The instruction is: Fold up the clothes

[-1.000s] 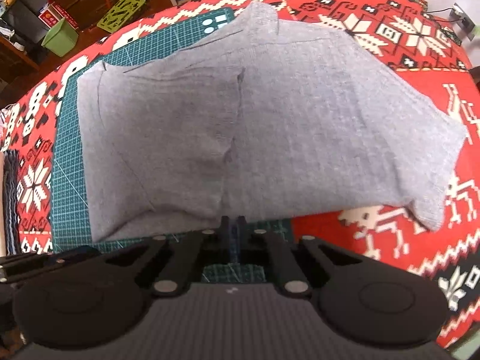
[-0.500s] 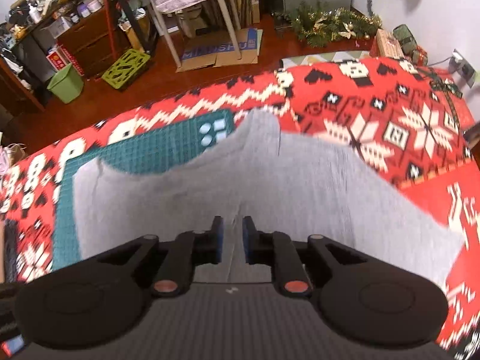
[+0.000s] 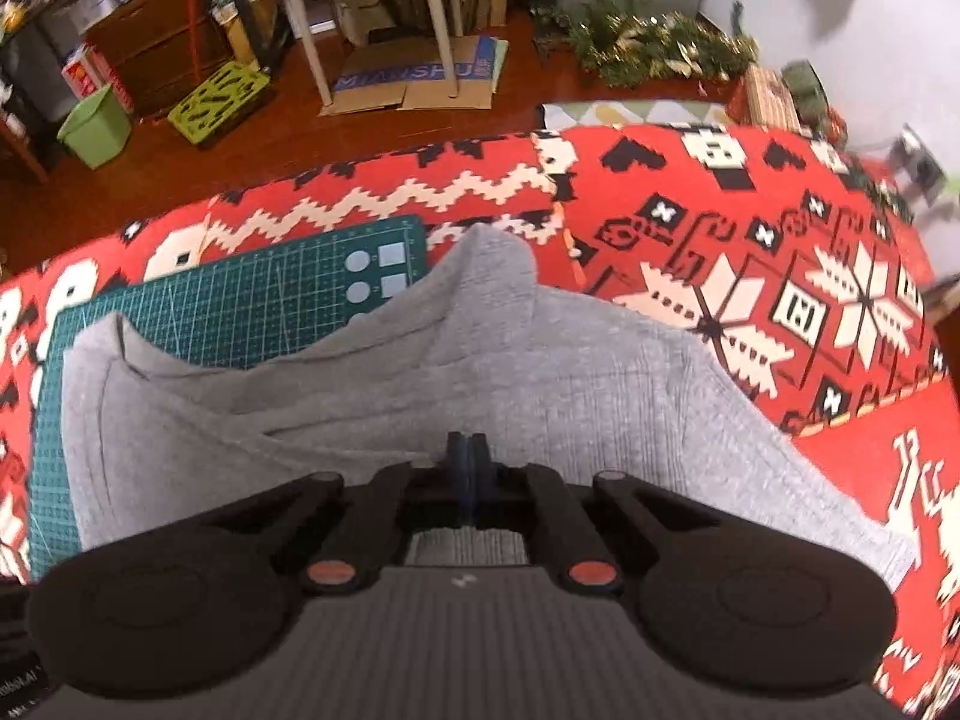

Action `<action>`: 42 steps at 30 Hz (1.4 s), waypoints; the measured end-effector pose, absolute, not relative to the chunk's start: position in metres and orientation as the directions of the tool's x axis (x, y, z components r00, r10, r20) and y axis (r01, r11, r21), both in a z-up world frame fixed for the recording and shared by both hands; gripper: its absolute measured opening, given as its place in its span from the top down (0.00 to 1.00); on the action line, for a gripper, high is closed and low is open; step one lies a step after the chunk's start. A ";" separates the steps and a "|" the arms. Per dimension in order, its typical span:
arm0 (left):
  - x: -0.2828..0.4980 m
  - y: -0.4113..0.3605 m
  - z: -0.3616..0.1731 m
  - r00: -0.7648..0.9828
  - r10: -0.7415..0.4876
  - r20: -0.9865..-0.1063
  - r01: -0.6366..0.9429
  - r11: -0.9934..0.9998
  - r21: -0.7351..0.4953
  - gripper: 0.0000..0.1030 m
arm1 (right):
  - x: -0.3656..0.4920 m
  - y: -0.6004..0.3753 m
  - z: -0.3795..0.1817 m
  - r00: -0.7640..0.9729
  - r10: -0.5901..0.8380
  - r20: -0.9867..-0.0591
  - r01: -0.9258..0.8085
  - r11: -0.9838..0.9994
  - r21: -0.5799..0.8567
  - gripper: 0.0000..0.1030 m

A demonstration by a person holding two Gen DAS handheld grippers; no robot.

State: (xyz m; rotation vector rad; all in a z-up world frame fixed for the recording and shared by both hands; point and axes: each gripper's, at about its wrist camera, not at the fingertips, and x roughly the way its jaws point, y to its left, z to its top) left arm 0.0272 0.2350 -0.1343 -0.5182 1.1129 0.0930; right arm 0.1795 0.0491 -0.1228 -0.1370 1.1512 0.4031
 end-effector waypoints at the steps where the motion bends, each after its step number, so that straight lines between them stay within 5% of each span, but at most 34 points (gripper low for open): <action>1: 0.027 0.236 -0.134 0.451 -0.185 -0.873 -0.329 0.875 -0.356 0.94 | 0.179 0.049 -0.120 0.346 0.247 -0.905 -0.384 0.918 0.104 0.99; 13: 0.034 0.275 -0.109 0.567 -0.174 -0.805 -0.419 0.781 -0.463 0.94 | 0.144 0.127 -0.082 0.196 0.473 -0.859 -0.613 0.743 0.270 0.97; 23: 0.069 0.317 -0.126 0.532 -0.110 -0.840 -0.433 0.816 -0.382 0.98 | 0.156 0.206 -0.107 0.089 0.472 -0.877 -0.622 0.714 0.322 0.93; 42: 0.072 0.343 -0.142 0.566 -0.137 -0.813 -0.442 0.782 -0.440 0.96 | 0.170 0.220 -0.128 0.127 0.466 -0.876 -0.639 0.714 0.288 0.90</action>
